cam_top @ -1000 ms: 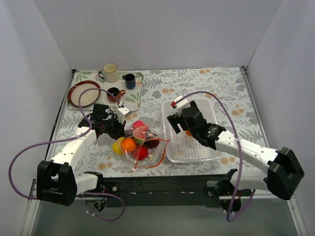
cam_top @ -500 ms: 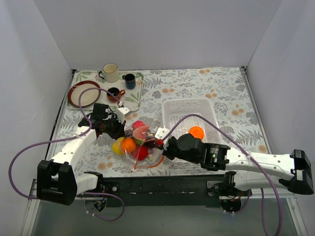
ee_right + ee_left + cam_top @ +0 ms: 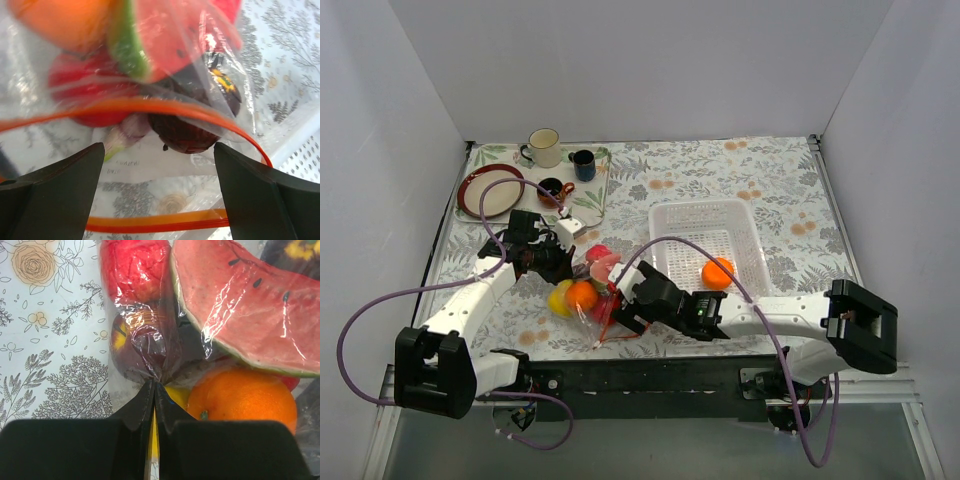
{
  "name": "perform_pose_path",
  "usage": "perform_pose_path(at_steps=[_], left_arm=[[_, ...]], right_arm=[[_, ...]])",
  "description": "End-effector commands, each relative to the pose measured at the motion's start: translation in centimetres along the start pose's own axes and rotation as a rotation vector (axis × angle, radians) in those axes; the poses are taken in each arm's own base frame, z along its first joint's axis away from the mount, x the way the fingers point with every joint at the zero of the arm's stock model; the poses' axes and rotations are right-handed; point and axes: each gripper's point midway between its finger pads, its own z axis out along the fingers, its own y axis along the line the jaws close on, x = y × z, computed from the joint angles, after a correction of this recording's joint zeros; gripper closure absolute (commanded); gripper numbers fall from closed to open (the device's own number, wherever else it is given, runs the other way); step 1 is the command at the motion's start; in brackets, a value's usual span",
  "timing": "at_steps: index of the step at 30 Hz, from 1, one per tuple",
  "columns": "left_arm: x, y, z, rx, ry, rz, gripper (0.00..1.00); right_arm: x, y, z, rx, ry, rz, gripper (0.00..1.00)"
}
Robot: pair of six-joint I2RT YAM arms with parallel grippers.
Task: Open the zip-top bag and remove the fake food
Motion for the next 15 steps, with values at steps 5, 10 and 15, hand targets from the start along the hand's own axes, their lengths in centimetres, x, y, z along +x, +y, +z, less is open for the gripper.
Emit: perform_pose_path(at_steps=[5,10,15], left_arm=[[-0.8,-0.2,-0.9,0.0,-0.022,0.042,1.0],[-0.5,-0.4,-1.0,0.015,-0.011,0.064,1.0],[-0.2,-0.6,-1.2,0.02,0.001,0.082,1.0]], right_arm=[[-3.9,-4.0,2.2,0.237,-0.162,0.033,0.02],[-4.9,-3.8,4.3,0.2,-0.243,0.009,0.02],[-3.5,-3.4,6.7,0.133,-0.23,0.029,0.28]])
